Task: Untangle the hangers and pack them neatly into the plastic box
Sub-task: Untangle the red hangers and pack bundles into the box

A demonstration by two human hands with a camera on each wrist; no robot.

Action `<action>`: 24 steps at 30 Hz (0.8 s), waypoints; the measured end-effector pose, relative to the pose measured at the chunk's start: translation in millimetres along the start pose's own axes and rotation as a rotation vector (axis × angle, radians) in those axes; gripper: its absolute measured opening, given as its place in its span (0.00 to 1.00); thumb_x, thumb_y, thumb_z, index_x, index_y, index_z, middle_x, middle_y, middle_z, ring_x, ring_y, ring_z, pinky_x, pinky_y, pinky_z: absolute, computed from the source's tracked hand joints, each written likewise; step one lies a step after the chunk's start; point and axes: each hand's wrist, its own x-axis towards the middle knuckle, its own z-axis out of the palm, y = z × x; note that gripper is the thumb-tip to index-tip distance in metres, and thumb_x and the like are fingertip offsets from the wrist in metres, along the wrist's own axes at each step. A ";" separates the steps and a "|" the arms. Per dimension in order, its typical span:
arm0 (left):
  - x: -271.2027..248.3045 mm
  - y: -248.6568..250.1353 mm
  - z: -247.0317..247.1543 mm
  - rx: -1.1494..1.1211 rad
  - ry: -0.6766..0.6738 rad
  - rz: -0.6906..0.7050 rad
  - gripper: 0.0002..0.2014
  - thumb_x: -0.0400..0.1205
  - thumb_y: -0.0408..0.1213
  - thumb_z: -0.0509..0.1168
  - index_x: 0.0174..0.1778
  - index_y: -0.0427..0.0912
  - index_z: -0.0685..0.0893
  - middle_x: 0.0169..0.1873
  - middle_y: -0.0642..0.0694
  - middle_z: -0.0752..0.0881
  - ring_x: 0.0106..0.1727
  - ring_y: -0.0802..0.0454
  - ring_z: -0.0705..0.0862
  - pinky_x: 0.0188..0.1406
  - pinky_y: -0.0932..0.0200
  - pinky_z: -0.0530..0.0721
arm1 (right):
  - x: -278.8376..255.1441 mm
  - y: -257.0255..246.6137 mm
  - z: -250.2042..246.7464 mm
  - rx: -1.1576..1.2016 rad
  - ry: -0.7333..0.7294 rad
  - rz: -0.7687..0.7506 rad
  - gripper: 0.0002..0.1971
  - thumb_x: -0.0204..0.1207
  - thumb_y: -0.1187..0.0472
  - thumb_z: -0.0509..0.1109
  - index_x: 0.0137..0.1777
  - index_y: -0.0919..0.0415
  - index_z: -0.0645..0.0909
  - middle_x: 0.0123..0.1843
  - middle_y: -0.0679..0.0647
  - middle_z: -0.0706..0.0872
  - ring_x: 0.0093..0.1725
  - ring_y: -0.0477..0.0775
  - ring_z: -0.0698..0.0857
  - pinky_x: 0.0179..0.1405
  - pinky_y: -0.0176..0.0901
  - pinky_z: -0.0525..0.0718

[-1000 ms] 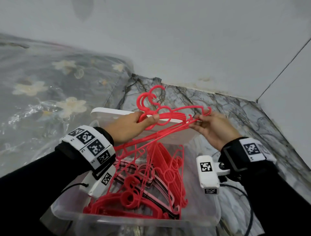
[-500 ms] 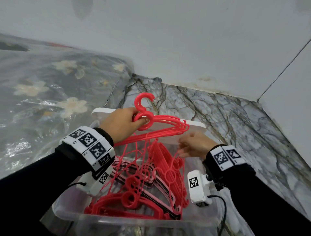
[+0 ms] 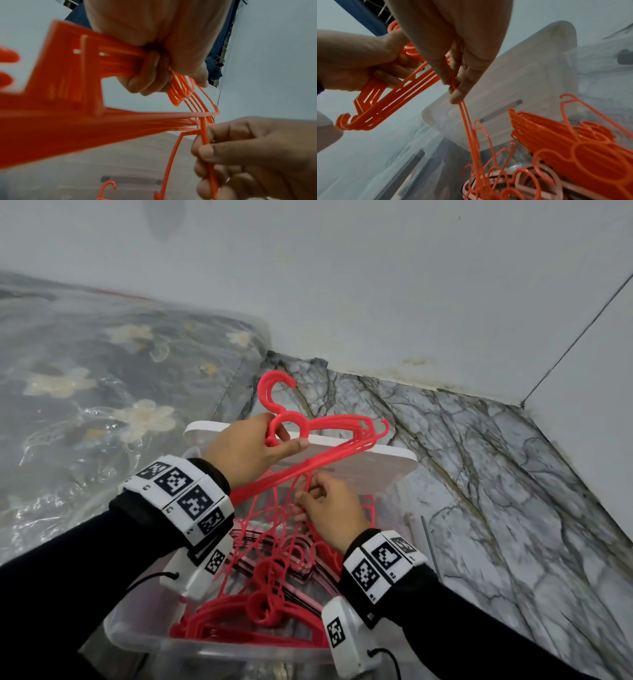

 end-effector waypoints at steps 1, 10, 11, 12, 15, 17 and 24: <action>0.3 -1.9 -1.5 0.045 0.017 0.002 0.22 0.74 0.67 0.60 0.38 0.50 0.80 0.27 0.54 0.80 0.30 0.56 0.79 0.30 0.58 0.70 | 1.7 0.0 -2.8 0.019 0.009 -0.001 0.12 0.80 0.70 0.65 0.36 0.57 0.74 0.33 0.57 0.84 0.30 0.51 0.87 0.35 0.45 0.88; 5.5 -12.2 -10.9 0.090 0.096 -0.053 0.17 0.81 0.59 0.60 0.41 0.48 0.77 0.30 0.54 0.78 0.36 0.46 0.80 0.38 0.52 0.74 | -5.9 -7.0 -27.8 -0.228 -0.091 -0.189 0.10 0.77 0.67 0.70 0.36 0.53 0.80 0.37 0.50 0.90 0.34 0.39 0.86 0.36 0.31 0.81; 5.9 -12.1 -11.6 0.080 0.096 -0.057 0.18 0.80 0.60 0.60 0.41 0.48 0.77 0.30 0.54 0.79 0.35 0.49 0.80 0.36 0.53 0.73 | -5.7 -10.8 -30.5 -0.225 -0.093 -0.193 0.08 0.77 0.67 0.70 0.38 0.56 0.81 0.38 0.52 0.90 0.34 0.43 0.86 0.37 0.36 0.83; 5.8 -11.8 -12.2 0.079 0.097 -0.061 0.19 0.79 0.63 0.60 0.40 0.48 0.77 0.30 0.54 0.79 0.33 0.53 0.79 0.34 0.54 0.71 | -5.3 -15.2 -34.5 -0.195 -0.092 -0.187 0.05 0.78 0.68 0.69 0.41 0.60 0.82 0.38 0.54 0.89 0.34 0.49 0.86 0.38 0.43 0.86; 4.7 -10.4 -13.1 0.085 0.081 -0.066 0.25 0.75 0.69 0.56 0.41 0.48 0.76 0.30 0.53 0.79 0.32 0.57 0.78 0.30 0.56 0.69 | -1.8 -27.8 -54.3 -0.093 -0.055 -0.205 0.05 0.79 0.70 0.67 0.44 0.62 0.81 0.36 0.55 0.82 0.32 0.53 0.84 0.37 0.46 0.89; 3.4 -9.7 -14.2 0.081 0.055 -0.051 0.30 0.71 0.73 0.51 0.42 0.48 0.76 0.30 0.53 0.79 0.33 0.54 0.79 0.33 0.54 0.71 | 1.8 -33.9 -71.8 -0.070 -0.020 -0.228 0.07 0.79 0.71 0.67 0.44 0.60 0.81 0.35 0.54 0.81 0.32 0.55 0.85 0.39 0.48 0.90; -3.1 -3.1 -15.7 0.109 0.049 -0.009 0.31 0.70 0.74 0.42 0.38 0.50 0.73 0.30 0.49 0.80 0.32 0.54 0.78 0.35 0.53 0.69 | 7.9 -33.3 -115.7 0.064 0.021 -0.184 0.10 0.76 0.77 0.66 0.43 0.61 0.82 0.35 0.62 0.79 0.30 0.52 0.85 0.34 0.38 0.89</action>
